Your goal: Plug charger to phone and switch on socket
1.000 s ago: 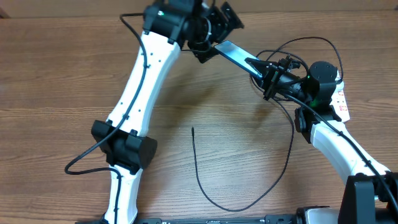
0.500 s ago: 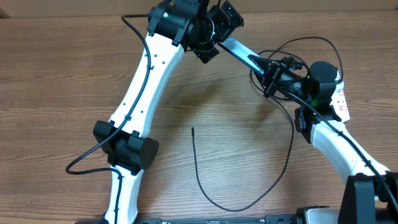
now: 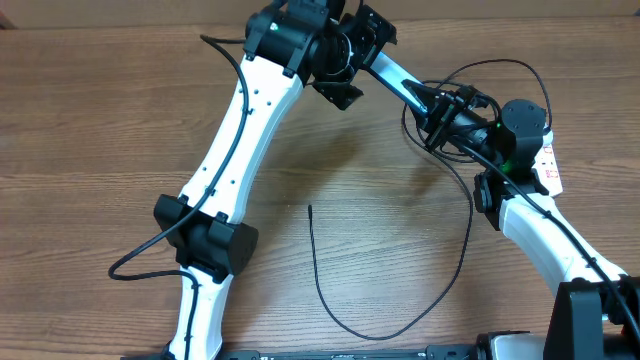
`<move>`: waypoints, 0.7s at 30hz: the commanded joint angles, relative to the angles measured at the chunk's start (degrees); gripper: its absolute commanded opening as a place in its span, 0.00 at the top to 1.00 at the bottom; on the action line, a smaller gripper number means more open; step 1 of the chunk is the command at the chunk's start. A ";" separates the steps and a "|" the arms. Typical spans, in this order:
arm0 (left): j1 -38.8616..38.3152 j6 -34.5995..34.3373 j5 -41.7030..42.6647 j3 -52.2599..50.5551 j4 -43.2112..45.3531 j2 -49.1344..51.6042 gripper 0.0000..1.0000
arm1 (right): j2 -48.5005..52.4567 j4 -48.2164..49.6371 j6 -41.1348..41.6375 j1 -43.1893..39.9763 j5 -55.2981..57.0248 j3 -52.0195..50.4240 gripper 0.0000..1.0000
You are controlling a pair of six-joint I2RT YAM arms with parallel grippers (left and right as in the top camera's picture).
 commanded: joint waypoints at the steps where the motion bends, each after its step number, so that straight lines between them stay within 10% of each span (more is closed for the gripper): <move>1: -0.39 -3.91 0.68 1.49 0.00 0.28 0.00 | -0.39 1.18 5.66 0.37 0.00 1.46 0.96; 21: -0.72 -3.54 -5.11 -1.62 0.07 1.77 0.20 | -0.39 6.03 7.96 2.58 -0.37 1.46 0.96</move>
